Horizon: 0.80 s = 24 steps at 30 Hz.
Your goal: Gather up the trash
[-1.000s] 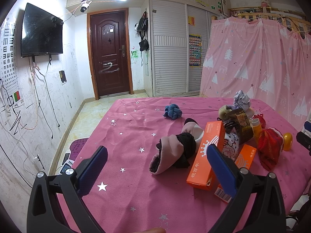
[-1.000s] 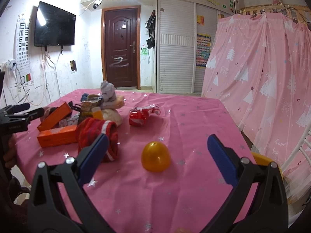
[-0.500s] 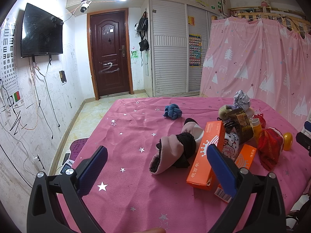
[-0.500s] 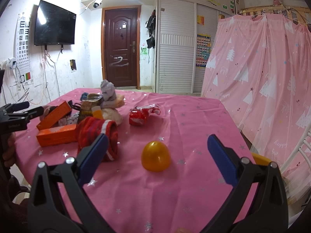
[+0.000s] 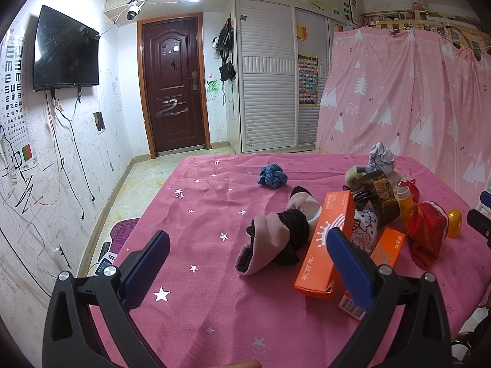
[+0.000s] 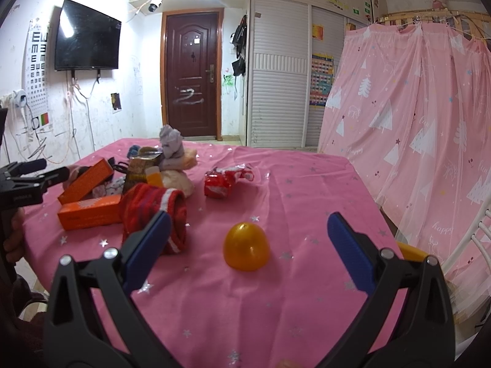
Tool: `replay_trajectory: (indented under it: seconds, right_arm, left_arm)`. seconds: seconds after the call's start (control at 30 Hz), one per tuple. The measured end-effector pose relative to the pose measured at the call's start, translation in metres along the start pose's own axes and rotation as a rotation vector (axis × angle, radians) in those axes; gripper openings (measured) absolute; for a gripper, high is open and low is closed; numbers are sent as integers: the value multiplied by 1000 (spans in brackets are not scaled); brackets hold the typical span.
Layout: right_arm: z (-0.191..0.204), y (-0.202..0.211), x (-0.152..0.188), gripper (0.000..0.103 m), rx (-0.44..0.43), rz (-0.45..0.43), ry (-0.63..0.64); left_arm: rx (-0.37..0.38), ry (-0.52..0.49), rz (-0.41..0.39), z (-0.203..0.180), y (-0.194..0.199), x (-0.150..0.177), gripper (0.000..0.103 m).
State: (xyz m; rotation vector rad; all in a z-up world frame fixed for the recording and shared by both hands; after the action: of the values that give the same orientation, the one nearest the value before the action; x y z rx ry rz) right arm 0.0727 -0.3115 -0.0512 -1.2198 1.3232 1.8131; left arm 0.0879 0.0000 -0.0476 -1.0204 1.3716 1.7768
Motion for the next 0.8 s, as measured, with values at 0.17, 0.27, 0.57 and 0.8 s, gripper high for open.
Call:
replay_trajectory:
  seconds: [0.17, 0.27, 0.57, 0.8]
  right_arm:
    - [-1, -2, 2, 98, 2, 2, 4]
    - [-1, -2, 2, 98, 2, 2, 5]
    - [-2, -4, 2, 98, 2, 3, 7]
    - [-2, -3, 3, 98, 4, 3, 7]
  left_arm:
    - [0, 0, 0, 0, 0, 0, 95]
    - [0, 0, 0, 0, 0, 0, 95]
    - [0, 0, 0, 0, 0, 0, 95]
    - [18, 12, 17, 1, -1, 1, 95]
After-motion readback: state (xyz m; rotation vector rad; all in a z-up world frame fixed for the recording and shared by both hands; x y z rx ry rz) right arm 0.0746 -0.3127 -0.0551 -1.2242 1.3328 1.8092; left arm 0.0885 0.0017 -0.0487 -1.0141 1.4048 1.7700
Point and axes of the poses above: each gripper's, at about its wrist camera, not at the fingertips, and y roughly against the way its jaws point, z to its left, x to its underside, the point moved 10 cm from there along -y, roughly the way its jaws point, and after that the axes turned 13 degrees about -x, right-handed, at the moved point
